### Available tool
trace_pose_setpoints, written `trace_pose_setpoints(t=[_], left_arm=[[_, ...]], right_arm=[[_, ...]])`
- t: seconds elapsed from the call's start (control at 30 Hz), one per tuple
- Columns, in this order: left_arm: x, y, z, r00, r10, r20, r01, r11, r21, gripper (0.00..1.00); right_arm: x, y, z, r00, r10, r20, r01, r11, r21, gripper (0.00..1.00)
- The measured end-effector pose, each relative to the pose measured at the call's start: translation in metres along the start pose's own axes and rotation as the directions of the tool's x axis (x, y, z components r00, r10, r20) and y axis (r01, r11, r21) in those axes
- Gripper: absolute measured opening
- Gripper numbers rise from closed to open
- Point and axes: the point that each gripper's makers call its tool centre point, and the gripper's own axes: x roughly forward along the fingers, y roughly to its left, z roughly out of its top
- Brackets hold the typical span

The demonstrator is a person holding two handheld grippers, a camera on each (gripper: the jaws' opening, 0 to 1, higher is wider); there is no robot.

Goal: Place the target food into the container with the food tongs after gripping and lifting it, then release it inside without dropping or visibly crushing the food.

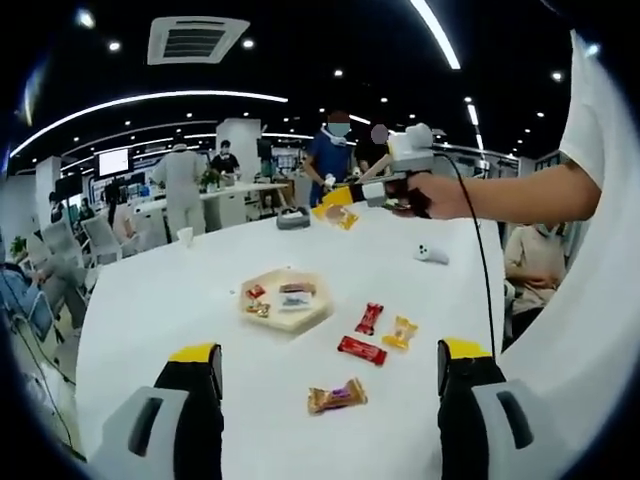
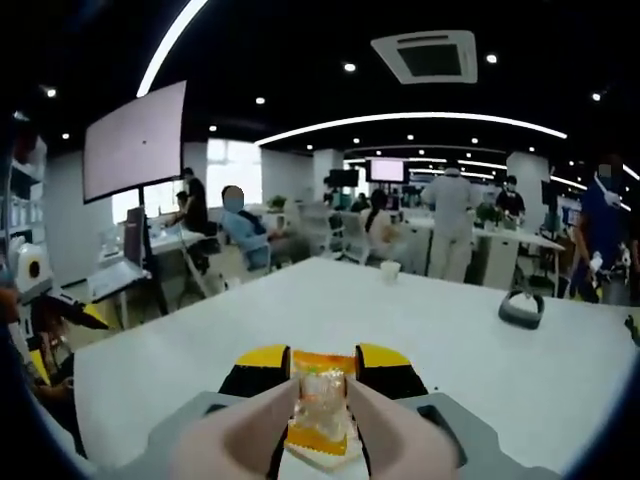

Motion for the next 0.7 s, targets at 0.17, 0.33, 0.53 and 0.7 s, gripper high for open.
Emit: trace_pose_setpoints(t=[0.17, 0.33, 0.53, 0.7], left_arm=[[-0.002, 0.000, -0.004, 1.000, -0.002, -0.011, 0.002, 1.000, 0.000, 0.92], [-0.004, 0.012, -0.005, 0.999, 0.045, -0.011, -0.045, 0.999, 0.008, 0.94], [-0.001, 0.007, -0.002, 1.000, 0.026, 0.007, -0.026, 1.000, -0.004, 0.95], [-0.002, 0.011, -0.007, 0.999, 0.049, -0.009, -0.049, 0.999, 0.005, 0.95]], right_arm=[[0.008, -0.002, 0.007, 1.000, -0.001, 0.008, 0.001, 1.000, -0.003, 0.25], [0.020, -0.002, 0.009, 1.000, 0.015, -0.001, -0.015, 1.000, -0.015, 0.25], [0.028, -0.003, 0.013, 1.000, 0.011, 0.005, -0.011, 1.000, -0.001, 0.25], [0.035, -0.008, 0.014, 1.000, 0.013, -0.003, -0.013, 1.000, -0.004, 0.25]])
